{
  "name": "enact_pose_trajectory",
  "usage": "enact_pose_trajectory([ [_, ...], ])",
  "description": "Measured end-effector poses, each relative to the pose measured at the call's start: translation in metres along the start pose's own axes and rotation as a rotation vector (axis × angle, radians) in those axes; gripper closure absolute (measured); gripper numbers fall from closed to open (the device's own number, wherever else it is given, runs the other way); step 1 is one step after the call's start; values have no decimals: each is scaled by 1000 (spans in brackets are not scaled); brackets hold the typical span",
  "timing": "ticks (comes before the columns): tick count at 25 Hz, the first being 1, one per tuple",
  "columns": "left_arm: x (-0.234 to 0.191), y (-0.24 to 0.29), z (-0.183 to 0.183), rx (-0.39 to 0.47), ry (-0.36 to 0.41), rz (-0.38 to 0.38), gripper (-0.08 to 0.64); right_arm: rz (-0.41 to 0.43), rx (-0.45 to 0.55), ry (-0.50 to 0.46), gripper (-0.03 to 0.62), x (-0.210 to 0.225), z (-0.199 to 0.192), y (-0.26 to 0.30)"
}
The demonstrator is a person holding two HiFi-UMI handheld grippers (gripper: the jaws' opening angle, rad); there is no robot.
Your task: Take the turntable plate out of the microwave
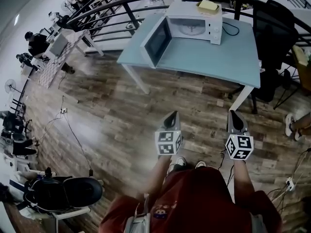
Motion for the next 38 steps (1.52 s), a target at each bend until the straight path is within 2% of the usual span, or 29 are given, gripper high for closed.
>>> enact_pose_trajectory([
  [8, 25, -1, -16, -22, -2, 5, 561, -24, -25, 27, 594, 29, -12, -21],
  [17, 24, 23, -34, -32, -15, -11, 561, -48, -51, 27, 594, 41, -33, -7],
  [26, -8, 72, -36, -32, -24, -20, 561, -68, -54, 0, 594, 49, -34, 49],
  [38, -86, 157, -32, -33, -27, -33, 561, -66, -107, -23, 592, 31, -55, 163],
])
Point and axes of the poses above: the fingertips, and each gripper's own axes: y forward along the fingers, x to its right, z out of its top, the point moved 1 cm from there along -y, backward along the fingers, and after that the axes turned 14 degrees about x, right-handed, at the moved point
